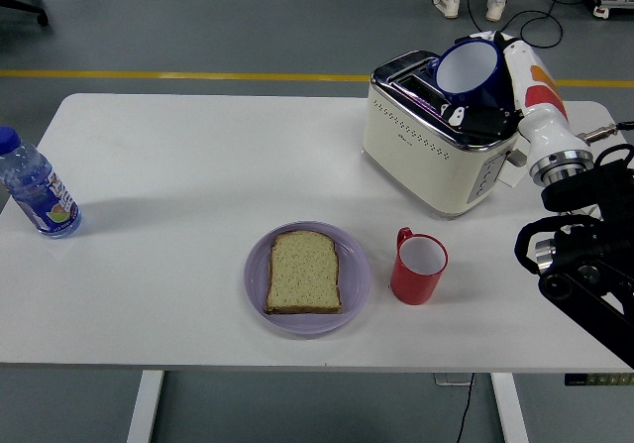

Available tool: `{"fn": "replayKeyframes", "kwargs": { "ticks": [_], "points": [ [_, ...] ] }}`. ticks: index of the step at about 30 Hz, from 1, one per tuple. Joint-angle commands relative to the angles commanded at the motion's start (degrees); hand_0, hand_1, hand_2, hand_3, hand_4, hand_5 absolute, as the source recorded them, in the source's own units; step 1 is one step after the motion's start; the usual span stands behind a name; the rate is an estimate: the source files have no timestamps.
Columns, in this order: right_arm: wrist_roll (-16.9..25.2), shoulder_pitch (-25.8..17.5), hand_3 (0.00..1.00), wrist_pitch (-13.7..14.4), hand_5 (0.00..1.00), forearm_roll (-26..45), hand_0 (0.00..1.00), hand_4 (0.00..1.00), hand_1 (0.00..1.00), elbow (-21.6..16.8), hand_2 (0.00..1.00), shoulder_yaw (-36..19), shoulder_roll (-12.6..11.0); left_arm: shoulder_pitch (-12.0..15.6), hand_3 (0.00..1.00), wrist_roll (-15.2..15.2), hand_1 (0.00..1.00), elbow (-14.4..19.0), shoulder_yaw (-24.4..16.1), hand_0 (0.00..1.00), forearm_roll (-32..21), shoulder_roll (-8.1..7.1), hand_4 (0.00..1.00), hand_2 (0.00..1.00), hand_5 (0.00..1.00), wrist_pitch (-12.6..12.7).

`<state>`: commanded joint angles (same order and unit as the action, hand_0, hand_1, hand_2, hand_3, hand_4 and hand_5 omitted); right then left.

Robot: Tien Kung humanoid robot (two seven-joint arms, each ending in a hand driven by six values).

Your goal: Pick up the cup,pour liquid into bread,place the cup on the desk

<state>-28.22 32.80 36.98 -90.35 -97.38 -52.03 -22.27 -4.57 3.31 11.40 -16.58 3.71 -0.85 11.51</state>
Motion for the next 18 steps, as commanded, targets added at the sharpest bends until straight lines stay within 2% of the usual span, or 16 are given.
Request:
{"fn": "replayKeyframes", "kwargs": {
  "ticks": [3, 5, 8, 18],
  "points": [
    [5.6, -3.0, 0.557, 0.0, 0.002, 5.9, 0.442, 0.652, 0.444, 0.5, 0.582, -4.6, -0.1, -0.1, 0.505, 0.0, 0.642, 0.0, -0.1, 0.633, 0.1, -0.04, 0.241, 0.652, 0.855, 0.0],
    [7.1, -3.8, 0.557, 0.0, 0.002, 6.6, 0.442, 0.652, 0.444, 0.9, 0.582, -5.8, -0.2, -0.1, 0.505, 0.0, 0.642, 0.0, 0.0, 0.633, 0.2, -0.05, 0.241, 0.652, 0.855, 0.0],
    [11.7, -6.1, 0.565, 0.0, 0.002, 8.3, 0.441, 0.646, 0.447, 2.2, 0.588, -9.3, -0.4, -0.2, 0.505, 0.0, 0.643, 0.0, 0.1, 0.632, 0.3, -0.05, 0.241, 0.652, 0.855, 0.0],
    [27.9, -12.1, 0.587, 0.0, 0.002, 17.0, 0.437, 0.639, 0.452, 8.5, 0.6, -15.0, 0.8, -0.1, 0.505, 0.1, 0.642, 0.0, 0.1, 0.632, 0.4, 0.02, 0.241, 0.652, 0.856, 0.0]
  ]
}}
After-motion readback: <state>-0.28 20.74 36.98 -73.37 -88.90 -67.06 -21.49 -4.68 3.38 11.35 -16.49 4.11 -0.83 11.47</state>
